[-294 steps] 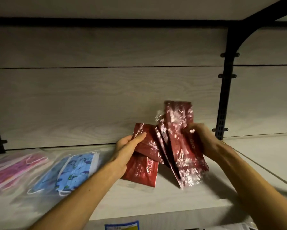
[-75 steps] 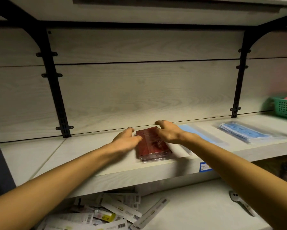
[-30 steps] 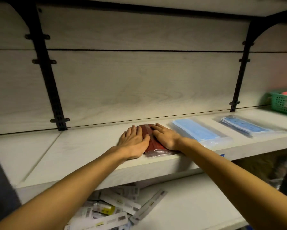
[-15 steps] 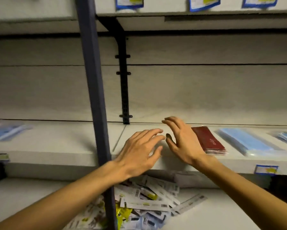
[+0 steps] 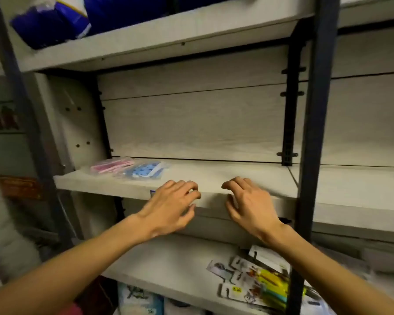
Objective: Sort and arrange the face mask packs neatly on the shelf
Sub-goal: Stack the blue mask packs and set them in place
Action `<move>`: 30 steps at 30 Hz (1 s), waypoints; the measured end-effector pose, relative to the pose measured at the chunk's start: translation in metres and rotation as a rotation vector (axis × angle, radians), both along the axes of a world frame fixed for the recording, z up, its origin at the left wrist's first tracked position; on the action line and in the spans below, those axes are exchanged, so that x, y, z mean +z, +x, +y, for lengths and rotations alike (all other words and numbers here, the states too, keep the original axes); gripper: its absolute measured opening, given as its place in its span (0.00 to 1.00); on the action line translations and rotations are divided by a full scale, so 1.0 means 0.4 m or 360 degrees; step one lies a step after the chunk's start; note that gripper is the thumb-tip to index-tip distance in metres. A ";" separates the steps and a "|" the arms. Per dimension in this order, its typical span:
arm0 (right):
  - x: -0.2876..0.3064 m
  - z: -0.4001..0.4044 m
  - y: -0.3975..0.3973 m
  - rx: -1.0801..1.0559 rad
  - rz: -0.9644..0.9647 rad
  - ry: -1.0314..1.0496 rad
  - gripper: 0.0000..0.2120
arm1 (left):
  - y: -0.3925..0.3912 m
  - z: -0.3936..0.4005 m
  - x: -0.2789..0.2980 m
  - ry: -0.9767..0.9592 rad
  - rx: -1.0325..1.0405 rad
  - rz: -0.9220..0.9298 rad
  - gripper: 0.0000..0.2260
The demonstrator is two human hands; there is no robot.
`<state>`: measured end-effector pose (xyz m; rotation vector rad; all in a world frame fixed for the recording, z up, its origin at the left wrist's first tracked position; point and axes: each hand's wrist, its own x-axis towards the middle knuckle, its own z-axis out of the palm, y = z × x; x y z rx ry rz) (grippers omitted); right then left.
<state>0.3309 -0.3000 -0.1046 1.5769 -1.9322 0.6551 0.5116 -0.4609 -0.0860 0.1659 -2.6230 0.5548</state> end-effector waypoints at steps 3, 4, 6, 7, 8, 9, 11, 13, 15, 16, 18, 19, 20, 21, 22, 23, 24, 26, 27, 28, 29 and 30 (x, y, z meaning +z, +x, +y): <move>-0.005 -0.131 0.055 -0.0090 -0.0300 0.0138 0.20 | 0.082 -0.129 -0.005 0.0155 0.0258 0.0009 0.16; 0.001 -0.171 0.066 -0.0115 -0.0393 0.0183 0.20 | 0.100 -0.174 -0.003 0.0218 0.0340 0.0027 0.16; 0.019 -0.253 0.080 -0.0132 -0.0615 0.0251 0.22 | 0.125 -0.265 0.001 0.0372 0.0491 0.0082 0.18; 0.028 -0.295 0.087 -0.0134 -0.0749 0.0262 0.23 | 0.132 -0.308 0.003 0.0449 0.0558 0.0111 0.19; 0.039 -0.339 0.092 -0.0125 -0.0907 0.0269 0.23 | 0.135 -0.350 0.004 0.0534 0.0620 0.0146 0.20; 0.050 -0.382 0.095 -0.0089 -0.1120 0.0271 0.24 | 0.137 -0.389 0.005 0.0629 0.0677 0.0175 0.21; 0.073 -0.467 0.097 0.0019 -0.1638 0.0241 0.25 | 0.132 -0.463 0.008 0.0819 0.0729 0.0222 0.22; 0.092 -0.552 0.093 0.0094 -0.2053 0.0248 0.23 | 0.118 -0.542 0.010 0.0937 0.0754 0.0246 0.23; 0.111 -0.621 0.089 0.0231 -0.2414 0.0295 0.21 | 0.101 -0.612 0.016 0.1037 0.0807 0.0233 0.25; 0.120 -0.650 0.085 0.0345 -0.2610 0.0325 0.19 | 0.092 -0.644 0.017 0.1112 0.0836 0.0208 0.26; 0.136 -0.706 0.063 0.0538 -0.2939 0.0399 0.15 | 0.071 -0.706 0.021 0.1214 0.0891 0.0119 0.26; 0.144 -0.727 0.050 0.0558 -0.3069 0.0449 0.16 | 0.061 -0.734 0.023 0.1190 0.0909 0.0057 0.26; 0.147 -0.746 0.034 0.0548 -0.3185 0.0501 0.18 | 0.052 -0.758 0.024 0.1160 0.0919 0.0029 0.27; 0.147 -0.766 0.016 0.0539 -0.3275 0.0550 0.20 | 0.046 -0.778 0.024 0.1154 0.0918 0.0034 0.27; 0.144 -0.787 -0.003 0.0531 -0.3328 0.0588 0.21 | 0.040 -0.795 0.025 0.1169 0.0901 0.0062 0.26; 0.141 -0.796 -0.017 0.0525 -0.3343 0.0605 0.22 | 0.035 -0.800 0.029 0.1194 0.0866 0.0099 0.24; 0.135 -0.814 -0.028 0.0524 -0.3344 0.0613 0.21 | 0.031 -0.810 0.031 0.1242 0.0821 0.0127 0.20; 0.128 -0.848 -0.048 0.0511 -0.3296 0.0615 0.22 | 0.019 -0.832 0.031 0.1353 0.0683 0.0168 0.12; 0.129 -0.864 -0.054 0.0480 -0.3237 0.0623 0.22 | 0.012 -0.845 0.031 0.1386 0.0608 0.0187 0.09; 0.130 -0.874 -0.057 0.0432 -0.3162 0.0632 0.21 | 0.006 -0.854 0.031 0.1419 0.0541 0.0209 0.07; 0.129 -0.879 -0.056 0.0379 -0.3067 0.0638 0.20 | -0.001 -0.861 0.033 0.1458 0.0483 0.0226 0.06; 0.125 -0.881 -0.055 0.0332 -0.2950 0.0643 0.18 | -0.007 -0.868 0.035 0.1508 0.0430 0.0250 0.05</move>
